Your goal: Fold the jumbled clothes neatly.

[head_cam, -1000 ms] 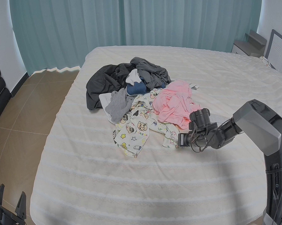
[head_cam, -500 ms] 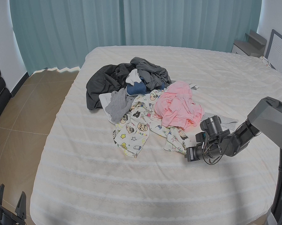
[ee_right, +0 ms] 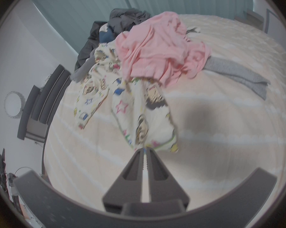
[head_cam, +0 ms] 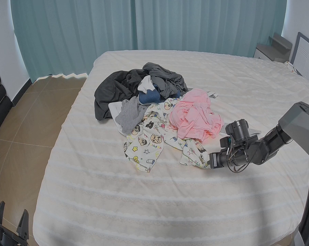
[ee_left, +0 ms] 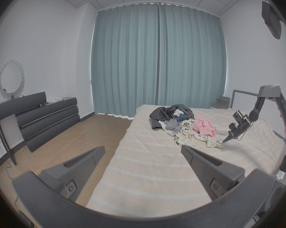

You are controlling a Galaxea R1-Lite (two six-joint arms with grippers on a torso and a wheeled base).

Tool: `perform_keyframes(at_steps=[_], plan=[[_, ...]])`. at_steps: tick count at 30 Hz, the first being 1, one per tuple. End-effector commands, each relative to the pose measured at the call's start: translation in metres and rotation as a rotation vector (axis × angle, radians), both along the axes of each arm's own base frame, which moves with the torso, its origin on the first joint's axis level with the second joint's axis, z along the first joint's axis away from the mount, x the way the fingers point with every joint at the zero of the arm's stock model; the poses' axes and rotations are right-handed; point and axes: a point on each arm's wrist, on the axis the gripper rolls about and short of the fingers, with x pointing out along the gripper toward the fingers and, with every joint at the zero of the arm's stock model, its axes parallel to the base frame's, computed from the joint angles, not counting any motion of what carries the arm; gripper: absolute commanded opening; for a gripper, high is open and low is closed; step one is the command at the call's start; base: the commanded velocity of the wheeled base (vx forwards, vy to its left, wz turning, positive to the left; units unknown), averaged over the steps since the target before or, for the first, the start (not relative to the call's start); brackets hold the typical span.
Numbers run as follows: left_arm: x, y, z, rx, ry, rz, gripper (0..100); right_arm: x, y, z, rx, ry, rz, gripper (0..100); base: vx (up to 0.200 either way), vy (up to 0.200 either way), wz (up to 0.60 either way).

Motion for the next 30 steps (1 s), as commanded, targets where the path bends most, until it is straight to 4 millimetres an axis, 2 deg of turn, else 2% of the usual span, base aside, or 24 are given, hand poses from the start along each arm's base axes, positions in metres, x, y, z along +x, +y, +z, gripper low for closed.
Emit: perform_keyframes(at_steps=[1, 5, 12, 15, 23, 30], plan=[[0.001, 0.000, -0.005, -0.001, 0.018, 0.000, 100, 0.017, -0.005, -0.002, -0.008, -0.026, -0.040, 100, 0.000, 0.000, 0.00], [0.001, 0.000, -0.005, -0.001, 0.018, 0.000, 100, 0.026, -0.009, -0.001, -0.002, -0.045, -0.061, 100, 0.000, 0.000, 0.00], [0.001, 0.000, -0.005, -0.001, 0.018, 0.000, 100, 0.041, -0.003, -0.023, -0.009, -0.024, -0.060, 100, 0.000, 0.000, 0.00], [0.001, 0.000, -0.005, -0.001, 0.018, 0.000, 100, 0.046, 0.009, -0.034, 0.020, 0.004, -0.073, 100, 0.000, 0.000, 0.00], [0.001, 0.000, -0.005, -0.001, 0.018, 0.000, 100, 0.058, 0.037, -0.031, 0.082, 0.043, -0.096, 100, 0.000, 0.000, 0.00], [0.001, 0.000, -0.005, -0.001, 0.018, 0.000, 100, 0.062, 0.055, -0.039, 0.098, 0.040, -0.090, 100, 0.000, 0.000, 0.00]])
